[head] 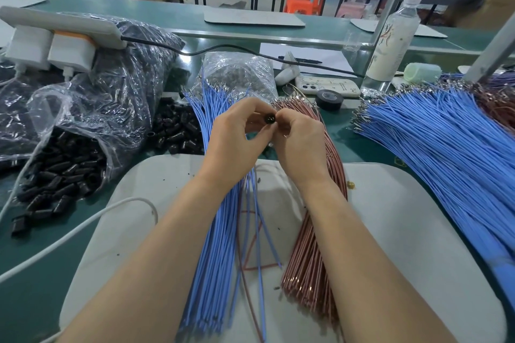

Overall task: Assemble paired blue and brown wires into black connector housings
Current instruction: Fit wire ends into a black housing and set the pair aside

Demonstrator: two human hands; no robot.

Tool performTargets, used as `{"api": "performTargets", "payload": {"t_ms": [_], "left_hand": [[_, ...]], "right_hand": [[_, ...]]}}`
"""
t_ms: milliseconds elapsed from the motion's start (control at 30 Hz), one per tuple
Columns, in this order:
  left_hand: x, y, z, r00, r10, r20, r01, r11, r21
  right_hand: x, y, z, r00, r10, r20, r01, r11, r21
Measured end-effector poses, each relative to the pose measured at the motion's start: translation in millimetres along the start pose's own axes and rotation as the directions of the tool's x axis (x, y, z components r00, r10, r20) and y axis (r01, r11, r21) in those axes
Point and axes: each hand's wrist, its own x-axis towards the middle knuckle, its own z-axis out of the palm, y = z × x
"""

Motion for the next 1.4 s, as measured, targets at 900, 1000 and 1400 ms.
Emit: {"api": "performTargets", "payload": {"t_ms": [900,1000,1400], "left_hand": [[1,-2,0,0.999,-0.042,-0.004,0.042,0.999,-0.011],[1,-2,0,0.999,-0.048,-0.016,0.048,0.999,-0.007],[2,-4,2,0.995,-0.101,-0.018,0.096,0.98,-0.176]], "right_hand": [[-1,-2,0,1.0,-0.014,0.006,0.014,1.0,-0.002],[-1,-2,1,0.999,0.001,0.032,-0.001,1.0,-0.003],[-2,4,4,0.999,0.038,0.031,-0.037,0.999,-0.028]]}}
